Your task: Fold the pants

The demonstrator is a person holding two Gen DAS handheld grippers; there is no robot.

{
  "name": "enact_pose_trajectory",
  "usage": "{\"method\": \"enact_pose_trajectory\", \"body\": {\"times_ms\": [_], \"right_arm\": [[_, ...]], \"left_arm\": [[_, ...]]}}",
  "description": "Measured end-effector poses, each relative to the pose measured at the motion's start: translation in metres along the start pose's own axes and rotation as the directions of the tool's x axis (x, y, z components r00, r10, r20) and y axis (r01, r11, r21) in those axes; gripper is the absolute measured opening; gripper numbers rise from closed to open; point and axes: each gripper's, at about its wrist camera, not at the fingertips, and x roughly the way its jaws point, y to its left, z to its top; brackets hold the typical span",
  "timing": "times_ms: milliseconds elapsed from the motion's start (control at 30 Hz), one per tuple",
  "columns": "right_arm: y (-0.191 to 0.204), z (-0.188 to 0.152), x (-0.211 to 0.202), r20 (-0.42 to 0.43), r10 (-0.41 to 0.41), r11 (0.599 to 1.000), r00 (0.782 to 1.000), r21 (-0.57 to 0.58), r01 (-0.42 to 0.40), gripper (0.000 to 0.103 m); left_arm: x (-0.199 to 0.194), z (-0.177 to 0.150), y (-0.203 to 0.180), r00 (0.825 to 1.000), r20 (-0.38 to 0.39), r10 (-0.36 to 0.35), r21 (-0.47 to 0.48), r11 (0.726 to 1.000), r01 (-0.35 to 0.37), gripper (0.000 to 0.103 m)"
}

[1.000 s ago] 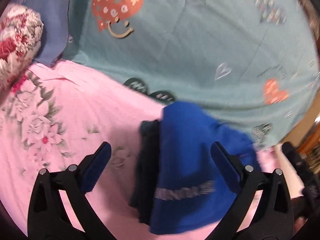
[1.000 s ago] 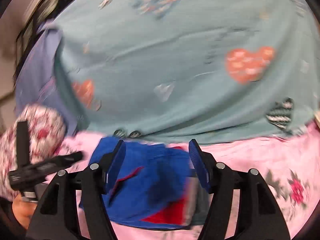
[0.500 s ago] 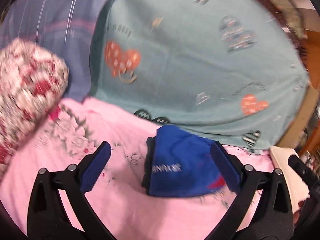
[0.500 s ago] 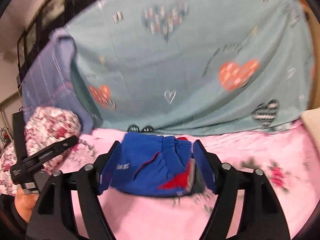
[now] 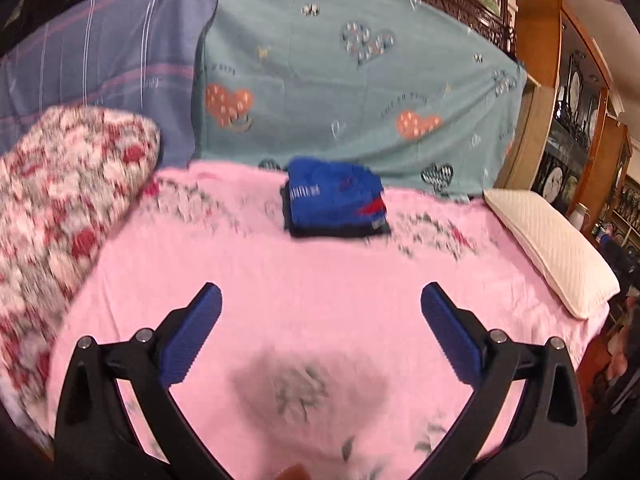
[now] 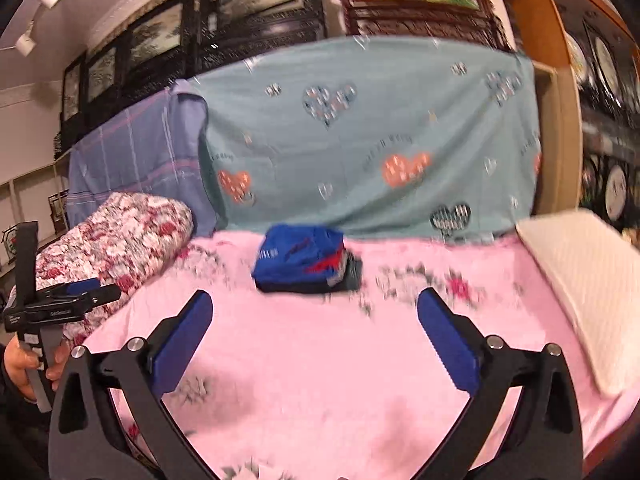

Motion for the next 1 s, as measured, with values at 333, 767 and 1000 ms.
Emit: {"method": "enact_pose_trajectory", "body": {"times_ms": [333, 767, 1000], "right_arm": [[0.005, -0.089, 0.029, -0.114, -0.046, 0.999, 0.992, 0.011, 0.047, 0.102], [0.010, -0.095, 0.036, -0.114, -0.060, 0.998, 0.992, -0.007, 0.060, 0.102], [0.011, -0.100, 0.043, -0.131, -0.062, 0.998, 0.989, -0.006, 0.062, 0.102]], "left_arm": [[0.030, -0.076, -0.006, 0.973, -0.071, 0.219, 0.095, 0.973, -0.212, 0.101], [0.042, -0.075, -0.004, 0.964, -0.072, 0.255, 0.086, 0.965, -0.249, 0.101], [0.043, -0.073, 0.003, 0.956, -0.067, 0.285, 0.078, 0.957, -0.279, 0.101]]}}
